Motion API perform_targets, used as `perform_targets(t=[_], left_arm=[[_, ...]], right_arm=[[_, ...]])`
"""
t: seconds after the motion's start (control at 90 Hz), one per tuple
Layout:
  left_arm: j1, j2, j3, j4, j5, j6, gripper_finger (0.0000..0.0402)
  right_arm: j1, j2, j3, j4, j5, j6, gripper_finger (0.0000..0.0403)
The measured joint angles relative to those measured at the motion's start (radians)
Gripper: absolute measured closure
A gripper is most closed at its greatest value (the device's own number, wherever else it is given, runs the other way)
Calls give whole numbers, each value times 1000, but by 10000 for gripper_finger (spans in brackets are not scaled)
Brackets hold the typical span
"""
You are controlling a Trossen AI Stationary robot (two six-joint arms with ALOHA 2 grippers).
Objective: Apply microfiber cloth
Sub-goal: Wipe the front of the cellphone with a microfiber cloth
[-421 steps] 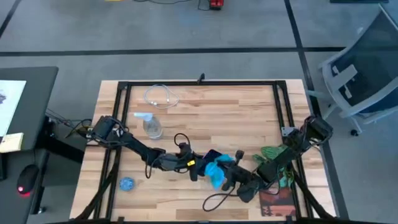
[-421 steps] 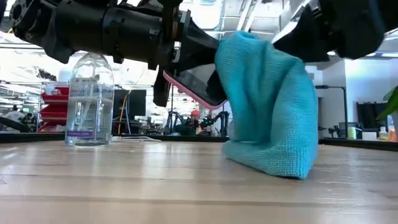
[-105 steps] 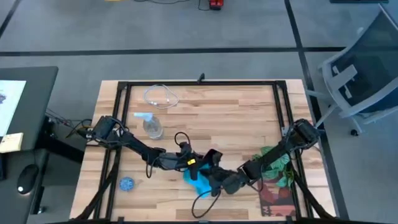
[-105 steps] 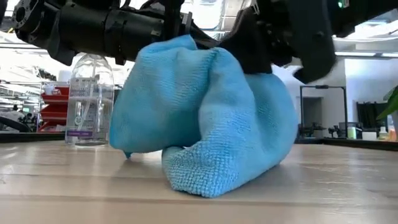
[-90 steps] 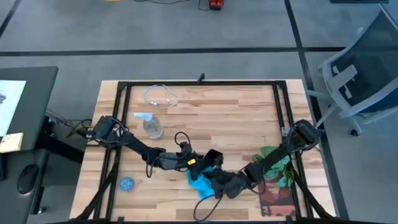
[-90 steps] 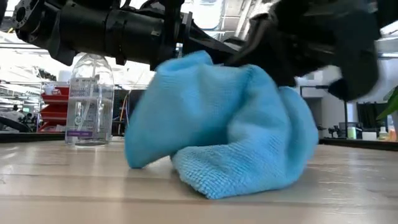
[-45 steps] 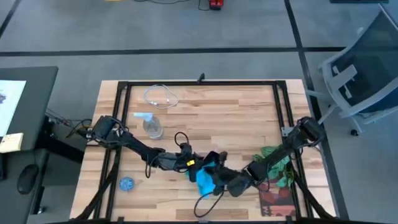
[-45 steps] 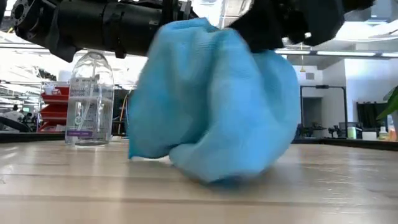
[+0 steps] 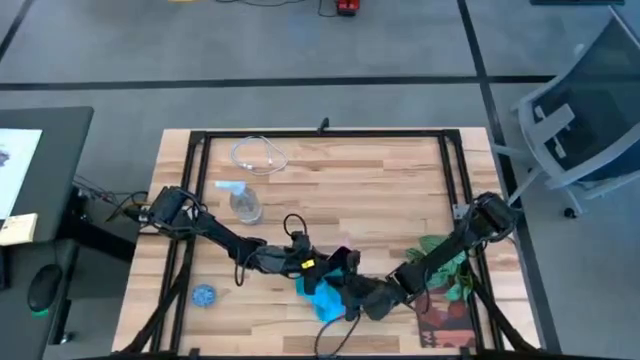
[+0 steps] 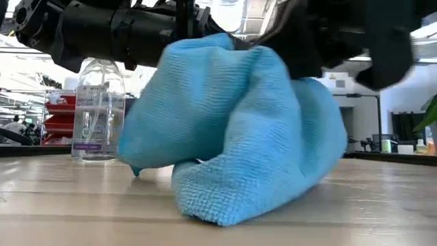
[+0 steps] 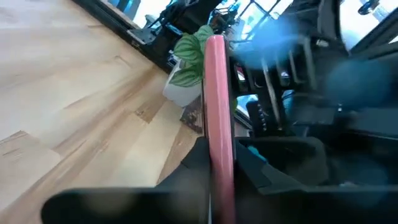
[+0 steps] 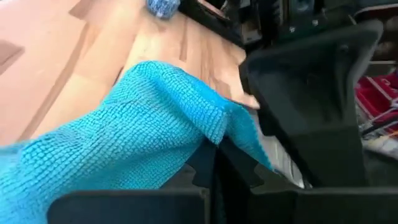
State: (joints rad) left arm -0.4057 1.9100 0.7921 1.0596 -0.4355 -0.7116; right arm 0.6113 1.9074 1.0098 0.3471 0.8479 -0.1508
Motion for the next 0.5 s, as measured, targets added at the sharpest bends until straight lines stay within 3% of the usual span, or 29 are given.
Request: perform_targets(t=[0.289,0.4,0.5], left_arm=[[1,-5,2,46,3,10,395],[1,-5,2,51,1,15,395],[0,-3,-2,47,9,22,395]], right_arm=[[45,-55,0,-62,326,-33,403],[43,-55,0,-64,328,-6,403],[31,-47,0,-63,265,36,403]])
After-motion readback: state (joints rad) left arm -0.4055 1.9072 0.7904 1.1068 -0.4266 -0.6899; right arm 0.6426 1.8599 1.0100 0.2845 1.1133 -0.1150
